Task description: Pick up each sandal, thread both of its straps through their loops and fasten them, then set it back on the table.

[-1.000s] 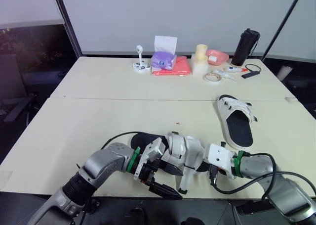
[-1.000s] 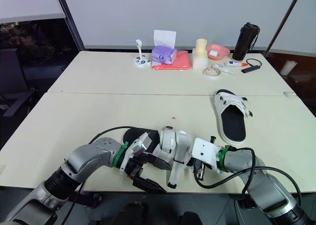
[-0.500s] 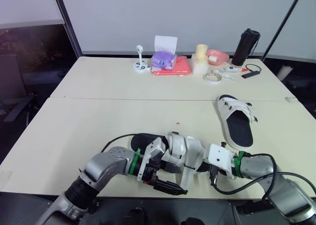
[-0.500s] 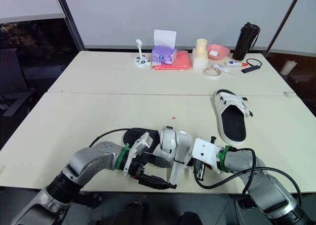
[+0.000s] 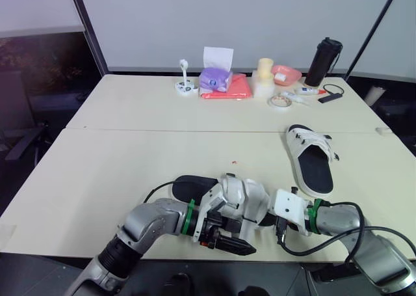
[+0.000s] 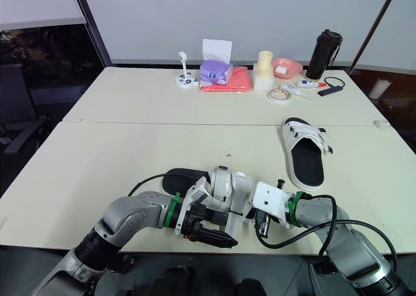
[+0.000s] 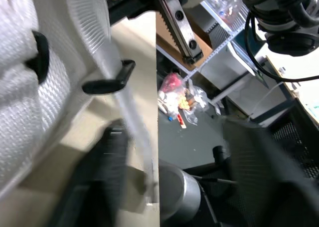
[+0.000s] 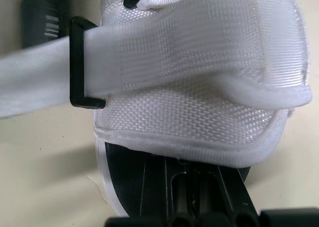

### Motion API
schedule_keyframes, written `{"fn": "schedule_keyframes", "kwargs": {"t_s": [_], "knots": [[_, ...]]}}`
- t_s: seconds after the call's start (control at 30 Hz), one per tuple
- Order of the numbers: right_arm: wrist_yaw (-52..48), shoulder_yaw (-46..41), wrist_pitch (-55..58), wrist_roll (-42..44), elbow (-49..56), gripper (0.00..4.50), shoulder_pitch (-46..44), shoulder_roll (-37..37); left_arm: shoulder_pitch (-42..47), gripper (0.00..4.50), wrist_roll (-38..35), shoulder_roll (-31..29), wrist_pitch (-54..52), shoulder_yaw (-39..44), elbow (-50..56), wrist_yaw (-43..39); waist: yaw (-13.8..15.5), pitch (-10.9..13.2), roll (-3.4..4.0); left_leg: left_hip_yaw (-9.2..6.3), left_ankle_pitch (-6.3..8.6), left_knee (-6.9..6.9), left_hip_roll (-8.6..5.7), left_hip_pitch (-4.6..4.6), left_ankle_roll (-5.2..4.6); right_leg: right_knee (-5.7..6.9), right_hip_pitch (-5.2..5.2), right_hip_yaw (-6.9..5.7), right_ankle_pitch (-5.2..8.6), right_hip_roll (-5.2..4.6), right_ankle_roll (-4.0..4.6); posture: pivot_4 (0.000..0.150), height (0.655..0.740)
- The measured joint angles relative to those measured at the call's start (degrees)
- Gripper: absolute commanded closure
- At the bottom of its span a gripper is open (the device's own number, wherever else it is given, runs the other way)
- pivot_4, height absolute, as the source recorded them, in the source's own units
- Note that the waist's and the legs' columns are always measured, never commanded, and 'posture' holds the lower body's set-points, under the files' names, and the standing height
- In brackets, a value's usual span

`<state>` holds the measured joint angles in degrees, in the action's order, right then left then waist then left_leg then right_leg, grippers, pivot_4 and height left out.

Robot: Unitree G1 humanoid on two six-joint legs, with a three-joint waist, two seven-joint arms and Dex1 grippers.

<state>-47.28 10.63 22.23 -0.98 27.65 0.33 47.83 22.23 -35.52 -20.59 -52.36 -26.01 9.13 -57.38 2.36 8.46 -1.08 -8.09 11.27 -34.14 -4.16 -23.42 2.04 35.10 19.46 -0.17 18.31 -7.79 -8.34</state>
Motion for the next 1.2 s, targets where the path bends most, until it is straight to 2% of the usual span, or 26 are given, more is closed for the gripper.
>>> {"fn": "schedule_keyframes", "kwargs": {"t_s": [0.07, 0.1, 0.3, 0.6, 0.8, 1.0, 1.2], "knots": [[0.01, 0.0, 0.02, 0.0, 0.0, 4.5, 0.0, 0.0, 0.01, 4.25, 0.0, -0.14, -0.22, -0.02, 0.0, -0.1, 0.01, 0.0, 0.0, 0.0, 0.02, 0.0, 0.0, -0.01, 0.04, -0.01, 0.0, 0.0, 0.0, 0.0, 0.0, 0.15, 0.74], [0.02, 0.0, 0.03, 0.0, 0.01, 4.5, 0.0, 0.0, 0.02, 4.49, -0.01, -0.12, -0.4, -0.02, 0.0, -0.15, 0.0, 0.0, 0.0, 0.0, 0.03, 0.0, 0.0, -0.01, 0.06, -0.02, 0.0, 0.0, 0.0, -0.01, 0.01, 0.15, 0.74], [0.12, 0.0, 0.11, 0.0, 0.05, 4.5, 0.01, 0.0, 0.07, 4.49, -0.56, 0.58, -1.14, 0.5, 0.01, -0.45, 0.0, 0.01, 0.0, 0.0, 0.06, 0.0, 0.0, -0.03, 0.11, -0.05, 0.0, 0.0, 0.01, -0.02, 0.02, 0.15, 0.74], [0.24, 0.02, 0.1, 0.02, 0.09, 4.5, -0.02, -0.2, 2.03, 4.49, -10.39, 3.27, -7.99, 10.19, 0.27, 0.78, -0.08, 0.05, 0.01, -0.01, 0.03, 0.01, 0.02, -0.06, 0.05, -0.05, 0.06, 0.0, 0.02, 0.0, 0.02, 0.15, 0.74], [0.23, 0.18, 0.09, 0.02, 0.07, 4.5, -0.69, -0.7, 5.6, 4.49, -16.67, 9.93, -13.73, 18.98, -5.2, 9.09, -0.14, 0.41, -0.08, 0.01, 0.0, 0.0, 0.0, -0.08, 0.0, -0.03, 0.11, 0.0, 0.0, 0.02, -0.01, 0.15, 0.74], [0.24, 0.24, 0.09, 0.0, -0.16, 4.5, -1.07, -0.87, 7.37, 4.49, -16.66, 15.31, -12.92, 21.98, -10.91, 14.82, -0.1, 0.52, -0.11, 0.06, -0.01, -0.03, -0.06, -0.08, 0.0, 0.0, 0.11, 0.0, -0.03, 0.04, -0.03, 0.15, 0.74], [0.41, 0.24, 0.09, -0.14, -0.37, 4.5, -1.14, -0.9, 7.5, 4.49, -11.74, 19.5, -7.6, 22.35, -14.68, 18.53, 0.02, 0.55, -0.16, 0.12, 0.03, -0.09, -0.06, -0.09, 0.07, -0.01, 0.07, 0.0, -0.03, 0.03, -0.02, 0.15, 0.74]]}}
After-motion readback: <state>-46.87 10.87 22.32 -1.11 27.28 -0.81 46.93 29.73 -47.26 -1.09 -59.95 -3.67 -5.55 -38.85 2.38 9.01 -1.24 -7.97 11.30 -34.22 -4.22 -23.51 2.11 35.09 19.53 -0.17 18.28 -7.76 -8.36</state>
